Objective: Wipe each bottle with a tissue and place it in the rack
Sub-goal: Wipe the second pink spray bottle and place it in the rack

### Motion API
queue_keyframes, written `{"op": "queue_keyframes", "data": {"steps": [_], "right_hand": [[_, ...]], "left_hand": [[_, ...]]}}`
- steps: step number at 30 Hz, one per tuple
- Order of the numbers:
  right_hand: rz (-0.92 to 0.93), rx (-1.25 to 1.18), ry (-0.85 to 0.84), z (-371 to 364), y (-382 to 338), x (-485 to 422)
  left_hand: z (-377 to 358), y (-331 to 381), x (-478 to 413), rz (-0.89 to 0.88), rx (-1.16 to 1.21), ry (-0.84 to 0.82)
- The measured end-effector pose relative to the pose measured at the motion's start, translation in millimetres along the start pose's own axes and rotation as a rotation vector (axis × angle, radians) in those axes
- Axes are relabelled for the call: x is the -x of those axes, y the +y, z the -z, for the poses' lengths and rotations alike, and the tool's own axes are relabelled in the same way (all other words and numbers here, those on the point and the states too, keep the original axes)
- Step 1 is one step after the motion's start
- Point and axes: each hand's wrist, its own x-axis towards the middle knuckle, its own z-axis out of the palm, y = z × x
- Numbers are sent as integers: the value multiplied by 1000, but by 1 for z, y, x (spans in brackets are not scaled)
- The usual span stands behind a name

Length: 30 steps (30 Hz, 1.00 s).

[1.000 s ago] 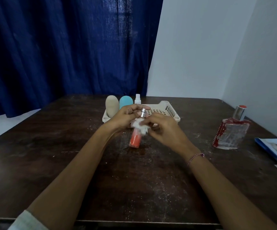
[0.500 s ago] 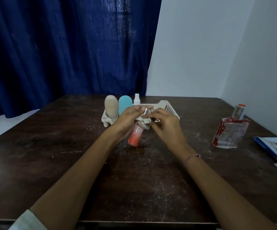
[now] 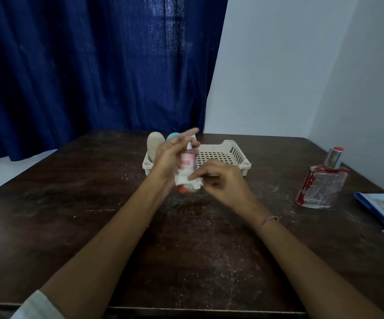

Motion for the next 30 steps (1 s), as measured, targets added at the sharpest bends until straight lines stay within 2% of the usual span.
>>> {"op": "queue_keyframes", "data": {"steps": [2, 5, 11, 13, 18, 21, 23, 26, 30], "right_hand": [[35, 37, -111, -3, -3, 1], [80, 62, -113, -1, -3, -1], [41, 28, 332, 7, -5, -6], [23, 16, 369, 7, -6, -6], [40, -93, 221, 0, -9, -4], [63, -107, 67, -6, -11, -1], [82, -76, 24, -8, -12, -1], [148, 17, 65, -6, -16, -3], [223, 123, 160, -5, -19, -2]], "left_hand": [[3, 6, -1, 11, 51, 36], [2, 5, -1, 53, 52, -11], [-9, 1, 5, 125, -132, -158], [-10, 2, 6, 134, -168, -167], [-9, 11, 5, 109, -9, -115], [-4, 20, 2, 1, 44, 15], [0, 26, 1, -49, 89, 101], [1, 26, 0, -49, 179, 202], [-13, 16, 5, -6, 285, 230]]}}
